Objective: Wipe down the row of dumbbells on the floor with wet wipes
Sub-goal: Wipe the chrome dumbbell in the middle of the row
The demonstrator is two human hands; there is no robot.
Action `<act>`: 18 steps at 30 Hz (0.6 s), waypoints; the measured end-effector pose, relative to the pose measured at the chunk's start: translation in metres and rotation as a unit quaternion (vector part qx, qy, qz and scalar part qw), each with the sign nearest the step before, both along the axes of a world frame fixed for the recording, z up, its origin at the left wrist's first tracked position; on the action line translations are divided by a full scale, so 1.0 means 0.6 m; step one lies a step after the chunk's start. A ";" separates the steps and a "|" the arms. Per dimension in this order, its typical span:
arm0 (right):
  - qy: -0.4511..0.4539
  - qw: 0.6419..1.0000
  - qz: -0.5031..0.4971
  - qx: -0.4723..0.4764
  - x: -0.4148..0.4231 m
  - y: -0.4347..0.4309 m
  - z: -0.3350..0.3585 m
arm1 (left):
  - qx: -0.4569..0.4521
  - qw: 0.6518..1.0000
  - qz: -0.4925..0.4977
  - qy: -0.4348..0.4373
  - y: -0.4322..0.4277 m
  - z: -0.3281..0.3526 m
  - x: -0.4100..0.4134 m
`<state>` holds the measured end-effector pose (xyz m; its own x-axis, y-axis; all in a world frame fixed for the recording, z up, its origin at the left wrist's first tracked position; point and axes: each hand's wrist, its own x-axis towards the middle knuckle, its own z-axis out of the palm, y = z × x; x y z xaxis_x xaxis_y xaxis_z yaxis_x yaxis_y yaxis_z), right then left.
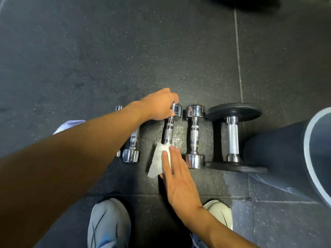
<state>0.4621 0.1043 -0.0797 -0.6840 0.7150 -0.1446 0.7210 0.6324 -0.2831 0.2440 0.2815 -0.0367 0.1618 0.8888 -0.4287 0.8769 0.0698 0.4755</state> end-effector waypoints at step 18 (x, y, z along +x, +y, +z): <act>0.035 0.975 0.220 0.008 0.043 0.048 -0.002 | -0.010 1.000 0.003 -0.006 -0.007 0.009 -0.008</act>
